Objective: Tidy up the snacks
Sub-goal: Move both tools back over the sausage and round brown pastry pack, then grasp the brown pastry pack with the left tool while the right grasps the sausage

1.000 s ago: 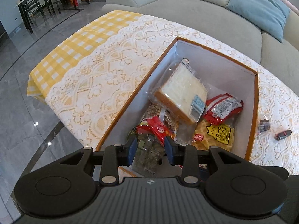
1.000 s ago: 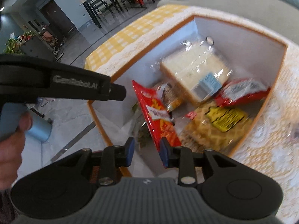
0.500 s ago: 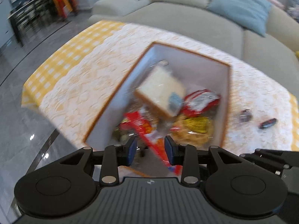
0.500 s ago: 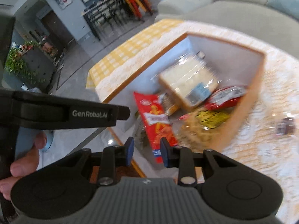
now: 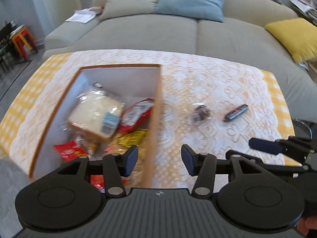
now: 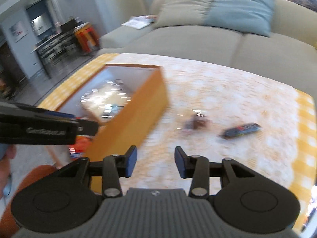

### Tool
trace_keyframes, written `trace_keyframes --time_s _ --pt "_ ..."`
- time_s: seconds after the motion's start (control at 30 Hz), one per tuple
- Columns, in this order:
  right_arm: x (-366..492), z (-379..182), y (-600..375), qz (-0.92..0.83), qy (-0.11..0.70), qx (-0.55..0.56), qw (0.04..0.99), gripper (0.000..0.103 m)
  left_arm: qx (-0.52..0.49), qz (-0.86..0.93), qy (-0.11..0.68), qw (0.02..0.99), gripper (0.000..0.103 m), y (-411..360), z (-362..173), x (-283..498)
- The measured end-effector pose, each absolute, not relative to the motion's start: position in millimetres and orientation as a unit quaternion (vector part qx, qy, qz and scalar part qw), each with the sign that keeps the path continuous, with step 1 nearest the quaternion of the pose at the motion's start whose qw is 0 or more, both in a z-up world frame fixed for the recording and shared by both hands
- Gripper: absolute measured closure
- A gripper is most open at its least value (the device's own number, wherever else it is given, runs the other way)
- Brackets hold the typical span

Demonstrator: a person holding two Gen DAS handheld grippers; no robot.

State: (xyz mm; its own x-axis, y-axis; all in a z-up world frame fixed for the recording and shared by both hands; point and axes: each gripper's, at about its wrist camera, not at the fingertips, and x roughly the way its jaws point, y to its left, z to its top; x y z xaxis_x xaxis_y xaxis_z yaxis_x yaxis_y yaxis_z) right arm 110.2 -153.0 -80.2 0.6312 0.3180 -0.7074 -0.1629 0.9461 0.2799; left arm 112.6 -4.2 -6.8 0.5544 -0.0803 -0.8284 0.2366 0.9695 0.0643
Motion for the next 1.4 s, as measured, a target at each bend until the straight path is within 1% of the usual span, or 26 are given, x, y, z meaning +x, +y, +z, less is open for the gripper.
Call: trace_keyframes --time_s 0.03,0.1,0.4,0.6,0.9,1.2,1.4 --pt "111.7 -83.4 -160.5 0.12 0.408 0.097 0.9 0.053 0.091 -0.096 0.462 0.877 0.042 -10.1 -8.4 113.0" --pt "114.3 -90.3 -174.7 0.09 0.411 0.103 0.901 0.052 0.109 -0.106 0.456 0.877 0.042 -22.7 -11.4 112.7" --pt "137.9 -119.9 -219.3 0.001 0.408 0.169 0.897 0.052 0.18 -0.161 0.43 0.87 0.042 -60.8 -35.1 140.1" --pt "163.7 -138.9 -234.9 -0.015 0.418 0.188 0.889 0.052 0.213 -0.206 0.434 0.851 0.042 -78.2 -53.2 169.0" --pt "207.0 -162.0 -239.0 -0.011 0.433 0.206 0.877 0.053 0.292 -0.274 0.435 0.806 0.042 -103.6 -82.3 204.0" --pt "232.5 -184.0 -241.6 -0.017 0.446 0.202 0.872 0.053 0.304 -0.314 0.452 0.777 0.042 -117.8 -105.3 225.0" --pt "238.1 -194.7 -242.2 -0.002 0.442 0.205 0.873 0.056 0.302 -0.323 0.461 0.769 0.041 -122.7 -115.2 231.7"
